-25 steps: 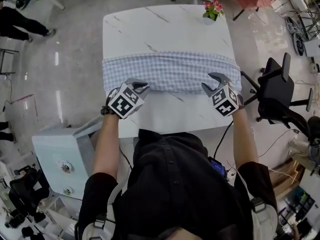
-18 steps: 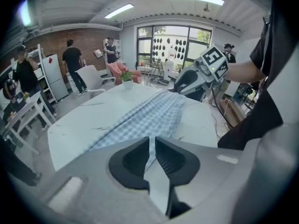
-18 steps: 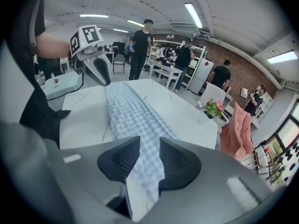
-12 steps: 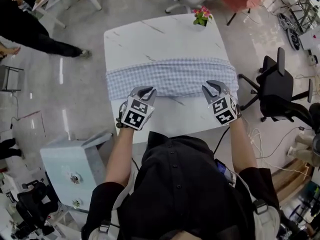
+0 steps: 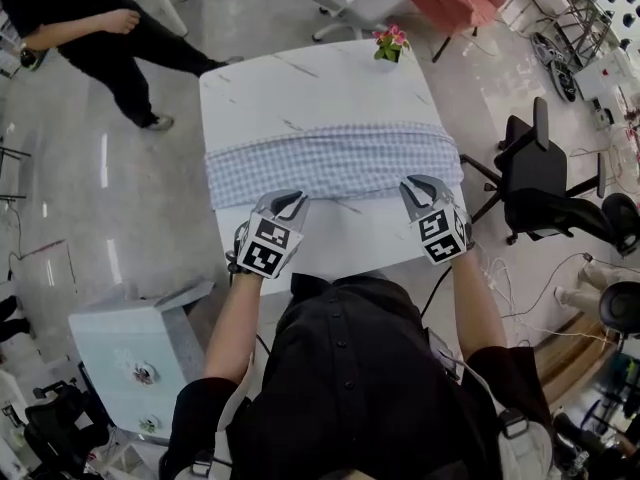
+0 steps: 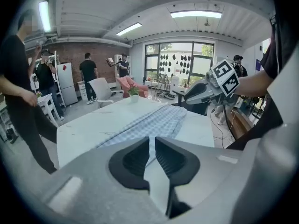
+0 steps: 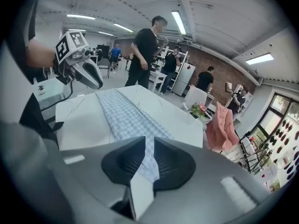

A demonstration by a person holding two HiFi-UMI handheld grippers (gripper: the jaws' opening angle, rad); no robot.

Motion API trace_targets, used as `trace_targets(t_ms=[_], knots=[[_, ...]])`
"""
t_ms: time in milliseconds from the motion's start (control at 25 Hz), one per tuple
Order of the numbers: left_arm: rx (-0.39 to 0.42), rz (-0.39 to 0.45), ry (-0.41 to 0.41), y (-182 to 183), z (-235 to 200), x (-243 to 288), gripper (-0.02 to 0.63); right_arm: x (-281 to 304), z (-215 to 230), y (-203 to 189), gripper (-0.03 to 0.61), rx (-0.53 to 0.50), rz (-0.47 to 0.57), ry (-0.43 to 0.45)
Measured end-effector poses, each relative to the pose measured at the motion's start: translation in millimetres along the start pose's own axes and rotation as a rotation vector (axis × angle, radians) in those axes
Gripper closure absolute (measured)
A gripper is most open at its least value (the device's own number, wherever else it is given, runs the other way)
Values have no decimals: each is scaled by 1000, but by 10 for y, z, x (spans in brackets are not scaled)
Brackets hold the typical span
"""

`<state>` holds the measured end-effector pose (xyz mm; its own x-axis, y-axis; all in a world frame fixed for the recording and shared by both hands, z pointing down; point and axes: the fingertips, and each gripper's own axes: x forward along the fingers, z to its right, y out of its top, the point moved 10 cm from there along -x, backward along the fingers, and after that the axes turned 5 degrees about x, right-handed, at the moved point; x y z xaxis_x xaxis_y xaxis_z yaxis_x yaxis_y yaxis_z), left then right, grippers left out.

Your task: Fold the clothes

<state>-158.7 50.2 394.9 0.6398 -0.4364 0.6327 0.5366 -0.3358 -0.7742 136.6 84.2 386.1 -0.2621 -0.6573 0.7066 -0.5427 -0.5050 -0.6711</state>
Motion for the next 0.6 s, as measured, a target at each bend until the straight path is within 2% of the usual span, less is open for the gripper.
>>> trace_targets(t_ms=[200,360,480,600], knots=[[7,5,11,129,84,98,566,-6,243,-98,518,-11,11,-5],[-5,28,32,378,192,322,566,12,592,-195,520,-32,50,17],[-51,66,40,619,423,639,566,18,928,-353,522,-45,85,60],[-102,77,84,873,666,958,568,62,1312,-456,522,-81,97,142]])
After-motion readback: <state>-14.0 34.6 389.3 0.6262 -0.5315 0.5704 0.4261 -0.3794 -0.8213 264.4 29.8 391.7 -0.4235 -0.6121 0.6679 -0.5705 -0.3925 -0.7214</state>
